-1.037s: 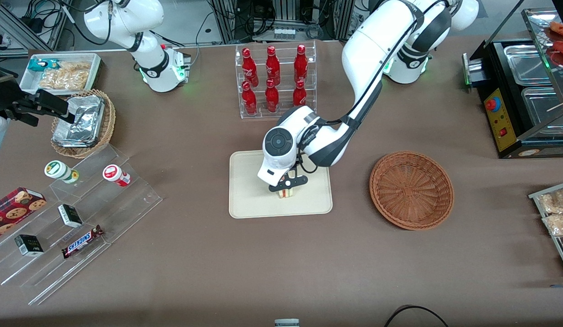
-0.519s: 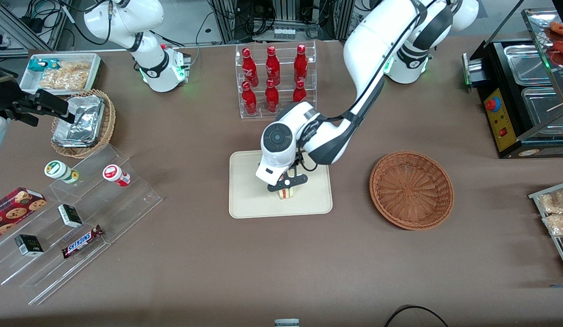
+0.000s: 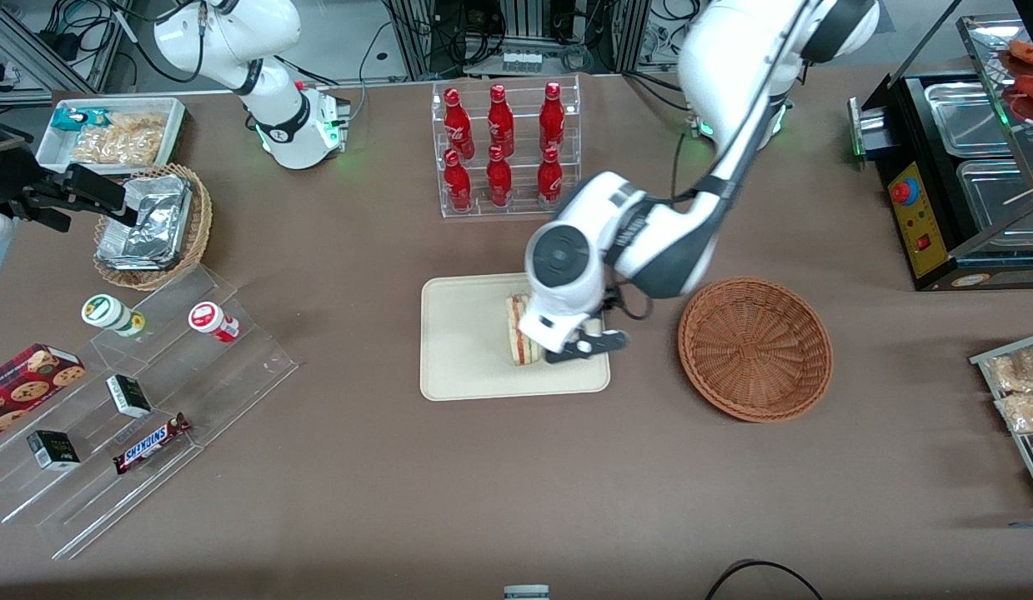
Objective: Place sandwich from basket to tray
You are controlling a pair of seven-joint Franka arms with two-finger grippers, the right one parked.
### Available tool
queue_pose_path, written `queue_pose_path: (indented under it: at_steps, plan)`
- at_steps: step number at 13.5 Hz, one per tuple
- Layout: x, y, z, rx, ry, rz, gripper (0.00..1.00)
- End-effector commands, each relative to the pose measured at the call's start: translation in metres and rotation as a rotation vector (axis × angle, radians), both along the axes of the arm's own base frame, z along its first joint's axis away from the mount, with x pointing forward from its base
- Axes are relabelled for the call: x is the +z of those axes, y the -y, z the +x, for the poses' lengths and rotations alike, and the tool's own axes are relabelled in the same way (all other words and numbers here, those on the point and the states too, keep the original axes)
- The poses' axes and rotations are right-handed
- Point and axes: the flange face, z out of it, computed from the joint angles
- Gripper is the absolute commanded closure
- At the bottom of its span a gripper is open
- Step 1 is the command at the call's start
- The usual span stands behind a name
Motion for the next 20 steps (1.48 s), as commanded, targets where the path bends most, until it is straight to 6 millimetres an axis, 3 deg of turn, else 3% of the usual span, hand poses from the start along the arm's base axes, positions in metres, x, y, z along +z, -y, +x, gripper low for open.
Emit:
queue_pose_path:
  at_steps: [1,3,6,10,15,18,20]
  plan:
    - [0.027,-0.062,0.01,0.064,-0.013,0.016,0.0]
    - [0.044,-0.122,0.025,0.104,-0.023,0.017,0.0]
    - [0.062,-0.181,0.027,0.075,-0.037,0.002,0.0]
    - [0.093,-0.233,0.025,0.084,-0.041,-0.004,0.0]
    - [0.165,-0.302,-0.016,-0.025,-0.058,-0.037,0.0]
    - [0.21,-0.337,-0.036,-0.095,-0.04,-0.049,0.0]
    - [0.228,-0.351,-0.045,-0.126,-0.019,-0.051,0.0]
